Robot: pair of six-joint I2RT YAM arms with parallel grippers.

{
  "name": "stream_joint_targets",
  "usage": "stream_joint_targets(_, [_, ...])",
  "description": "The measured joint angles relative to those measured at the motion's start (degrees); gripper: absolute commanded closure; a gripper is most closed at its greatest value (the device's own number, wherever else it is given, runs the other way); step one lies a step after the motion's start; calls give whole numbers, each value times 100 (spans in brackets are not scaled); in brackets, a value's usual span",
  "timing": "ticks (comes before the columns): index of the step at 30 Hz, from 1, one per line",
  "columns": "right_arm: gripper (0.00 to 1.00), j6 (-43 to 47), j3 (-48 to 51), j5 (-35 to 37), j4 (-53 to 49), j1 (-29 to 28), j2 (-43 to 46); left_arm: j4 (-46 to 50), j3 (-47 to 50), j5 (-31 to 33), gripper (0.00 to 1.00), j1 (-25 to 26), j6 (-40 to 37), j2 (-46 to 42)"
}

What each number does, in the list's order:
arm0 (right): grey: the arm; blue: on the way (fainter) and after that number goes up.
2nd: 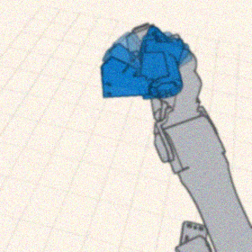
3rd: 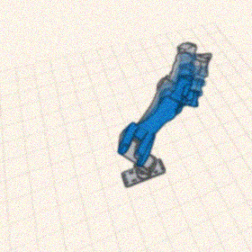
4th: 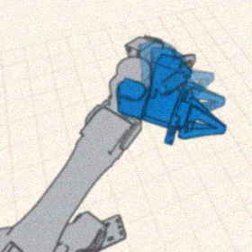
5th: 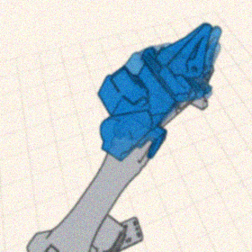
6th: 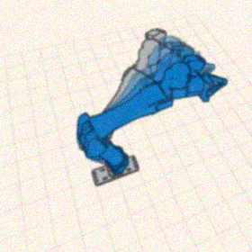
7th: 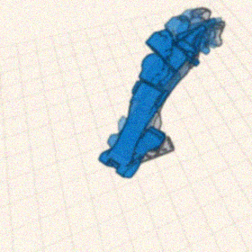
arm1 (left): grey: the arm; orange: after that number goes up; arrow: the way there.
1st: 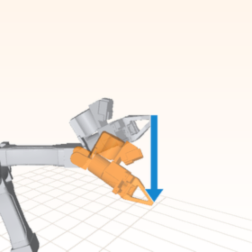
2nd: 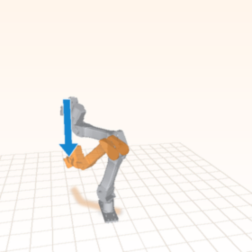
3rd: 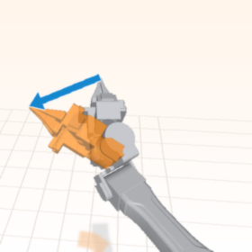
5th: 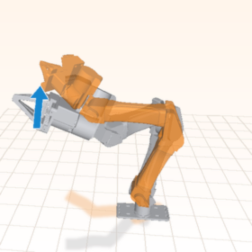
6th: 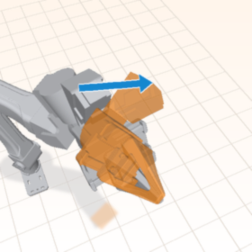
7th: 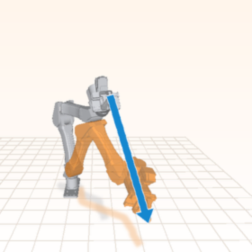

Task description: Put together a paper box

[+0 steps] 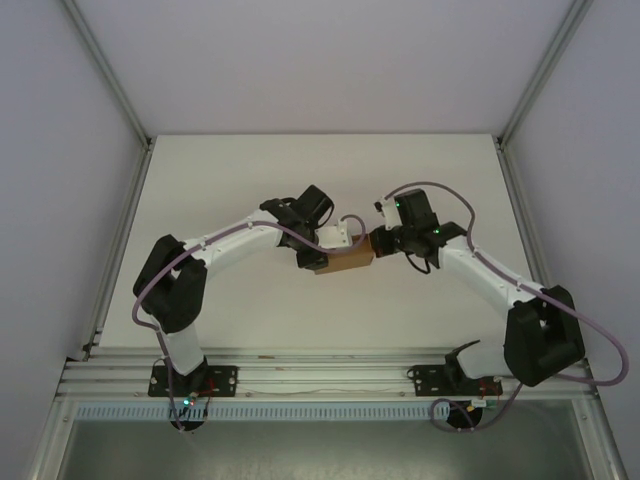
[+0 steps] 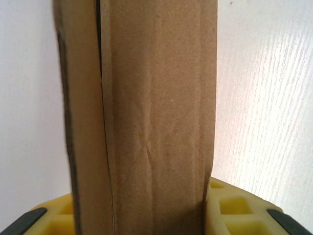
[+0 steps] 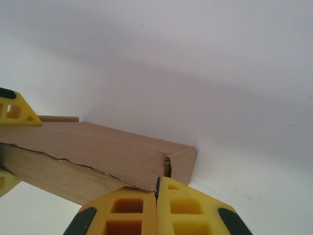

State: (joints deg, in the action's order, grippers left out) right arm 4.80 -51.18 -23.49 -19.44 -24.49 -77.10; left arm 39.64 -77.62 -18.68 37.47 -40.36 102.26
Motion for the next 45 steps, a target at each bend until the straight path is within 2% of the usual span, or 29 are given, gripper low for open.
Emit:
stream_joint_targets(4, [100,236,343,479,553,-256,138,-4,0,7,64,-4,94,0])
stream_joint_targets(7, [100,254,431,817,802,-393,138,-31,0,35,56,-13,190,-2])
stream_joint_targets(8, [100,251,446,914,844,-426,136,-63,7,61,44,-13,236,-2])
stream_joint_targets(10, [100,225,474,1051,916,-463,136,-162,55,133,29,-13,339,-33])
stream_joint_targets(12, [100,166,518,1128,990,-463,138,-256,160,184,0,-13,485,-118])
stream_joint_targets(19, [100,-175,688,1327,1246,-575,208,-997,857,566,0,-13,1412,-1172])
stream_joint_targets(25, [100,-525,638,1786,1169,-920,195,-1287,960,1368,3,-33,2822,-1810])
stream_joint_targets(29, [100,-844,472,2129,942,-1119,94,-1290,1021,1296,17,-46,3394,-1812])
stream_joint_targets(32, [100,-1025,431,2267,898,-1191,46,-1274,1088,1298,35,-46,3587,-1755])
stream_joint_targets(35, [100,-1141,409,2315,890,-1211,20,-1266,1088,1285,42,-46,3707,-1620])
stream_joint_targets(40, [100,-1231,334,2315,835,-1211,-33,-1226,1088,1276,50,-74,3735,-1462])
stream_joint_targets(42, [100,-1233,330,2310,831,-1211,-33,-1204,1088,1274,57,-125,3731,-1436])
stream_joint_targets(45, [100,-1233,315,2302,796,-1211,-35,-1204,1088,1250,59,-254,3753,-1414])
